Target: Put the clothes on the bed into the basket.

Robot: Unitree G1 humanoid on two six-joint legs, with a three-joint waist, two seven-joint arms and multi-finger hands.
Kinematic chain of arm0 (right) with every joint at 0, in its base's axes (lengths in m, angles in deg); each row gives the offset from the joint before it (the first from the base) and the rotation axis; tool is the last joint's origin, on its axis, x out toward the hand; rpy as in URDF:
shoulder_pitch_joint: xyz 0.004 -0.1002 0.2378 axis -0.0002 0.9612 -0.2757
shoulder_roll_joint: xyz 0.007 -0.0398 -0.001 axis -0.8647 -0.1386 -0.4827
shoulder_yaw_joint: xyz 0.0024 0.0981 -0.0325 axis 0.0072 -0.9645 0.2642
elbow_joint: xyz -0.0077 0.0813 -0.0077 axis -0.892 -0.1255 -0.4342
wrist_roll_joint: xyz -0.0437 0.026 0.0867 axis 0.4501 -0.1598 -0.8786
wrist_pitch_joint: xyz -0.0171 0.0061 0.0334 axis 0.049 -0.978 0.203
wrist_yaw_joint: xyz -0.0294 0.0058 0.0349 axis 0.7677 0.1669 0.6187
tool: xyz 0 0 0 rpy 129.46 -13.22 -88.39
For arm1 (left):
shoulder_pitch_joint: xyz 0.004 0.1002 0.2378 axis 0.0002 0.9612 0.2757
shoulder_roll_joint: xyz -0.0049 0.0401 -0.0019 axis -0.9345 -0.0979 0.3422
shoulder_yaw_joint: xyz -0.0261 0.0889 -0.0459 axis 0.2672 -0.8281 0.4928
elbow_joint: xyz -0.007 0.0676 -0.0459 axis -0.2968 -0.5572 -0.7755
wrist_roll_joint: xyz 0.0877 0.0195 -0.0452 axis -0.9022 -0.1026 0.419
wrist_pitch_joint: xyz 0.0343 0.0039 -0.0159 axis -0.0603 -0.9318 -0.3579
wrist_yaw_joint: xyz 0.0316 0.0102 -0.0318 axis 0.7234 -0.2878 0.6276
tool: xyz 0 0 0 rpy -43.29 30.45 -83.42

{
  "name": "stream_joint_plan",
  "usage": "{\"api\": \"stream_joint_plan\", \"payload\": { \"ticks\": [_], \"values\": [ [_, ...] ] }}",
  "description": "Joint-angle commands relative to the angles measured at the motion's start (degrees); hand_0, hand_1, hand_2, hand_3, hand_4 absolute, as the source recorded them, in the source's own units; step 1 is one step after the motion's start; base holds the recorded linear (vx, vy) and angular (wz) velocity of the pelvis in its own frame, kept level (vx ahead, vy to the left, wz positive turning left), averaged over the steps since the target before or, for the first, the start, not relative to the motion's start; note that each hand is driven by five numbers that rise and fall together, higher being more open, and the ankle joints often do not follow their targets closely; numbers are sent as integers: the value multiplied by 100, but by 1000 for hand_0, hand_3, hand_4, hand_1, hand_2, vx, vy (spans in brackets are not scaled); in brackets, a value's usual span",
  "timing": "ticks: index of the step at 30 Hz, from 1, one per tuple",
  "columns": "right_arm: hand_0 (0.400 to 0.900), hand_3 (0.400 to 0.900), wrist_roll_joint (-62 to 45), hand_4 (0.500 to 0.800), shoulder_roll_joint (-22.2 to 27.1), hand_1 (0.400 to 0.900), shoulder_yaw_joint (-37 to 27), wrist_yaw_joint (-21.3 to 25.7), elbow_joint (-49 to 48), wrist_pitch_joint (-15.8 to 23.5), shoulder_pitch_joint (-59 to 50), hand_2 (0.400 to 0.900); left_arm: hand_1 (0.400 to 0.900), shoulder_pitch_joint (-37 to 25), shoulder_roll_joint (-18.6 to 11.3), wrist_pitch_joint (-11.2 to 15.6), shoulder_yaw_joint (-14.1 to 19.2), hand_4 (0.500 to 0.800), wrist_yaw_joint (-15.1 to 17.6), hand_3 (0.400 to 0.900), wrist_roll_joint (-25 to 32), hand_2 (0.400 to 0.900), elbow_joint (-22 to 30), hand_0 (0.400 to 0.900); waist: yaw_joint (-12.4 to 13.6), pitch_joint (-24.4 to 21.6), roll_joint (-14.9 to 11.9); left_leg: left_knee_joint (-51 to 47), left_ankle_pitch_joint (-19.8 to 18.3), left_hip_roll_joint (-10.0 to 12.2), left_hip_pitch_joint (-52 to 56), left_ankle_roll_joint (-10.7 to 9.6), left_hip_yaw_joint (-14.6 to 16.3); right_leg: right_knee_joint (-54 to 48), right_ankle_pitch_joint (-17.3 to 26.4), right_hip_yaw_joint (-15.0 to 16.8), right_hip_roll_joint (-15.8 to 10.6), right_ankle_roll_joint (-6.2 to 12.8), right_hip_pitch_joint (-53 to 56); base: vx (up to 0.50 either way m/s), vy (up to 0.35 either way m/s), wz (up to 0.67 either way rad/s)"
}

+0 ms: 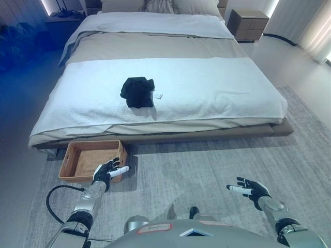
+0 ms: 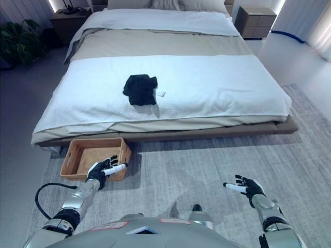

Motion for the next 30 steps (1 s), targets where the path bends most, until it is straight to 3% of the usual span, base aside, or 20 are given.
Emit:
{"api": "stream_joint_plan", "payload": {
  "ticks": [1, 16, 24, 30],
  "values": [
    [900, 900, -262, 800, 92, 900, 147, 162, 5, 314, -360, 900, 900, -766, -359, 379, -36, 800, 111, 900, 8, 900, -99, 900, -21, -152, -182, -27, 212, 10, -433, -110, 65, 175, -292, -238, -160, 164, 225, 0, 0, 0],
    [900, 900, -303, 800, 59, 900, 106, 155, 93, 298, -393, 900, 900, -840, -411, 387, 53, 800, 232, 900, -93, 900, -281, 900, -32, -71, -197, 14, 134, -77, -420, -46, 62, 352, -318, -158, -267, 202, 154, 2, 9, 0],
    [900, 900, -297, 800, 20, 900, 94, 151, 104, 296, -457, 900, 900, -849, -424, 436, 61, 800, 286, 900, -29, 900, -197, 900, 21, 46, -255, 202, -68, -335, -469, 155, 54, 774, -356, -36, -606, 321, -2, 19, 93, 0],
    [900, 900, -331, 800, 80, 900, -46, 147, 115, 298, -420, 900, 900, -791, -474, 447, 76, 800, 270, 900, -25, 900, -111, 900, 81, 34, -370, 637, -434, -723, -600, 378, 73, 1087, -7, 118, -1082, 485, -116, 43, 158, -1]
  ]
}}
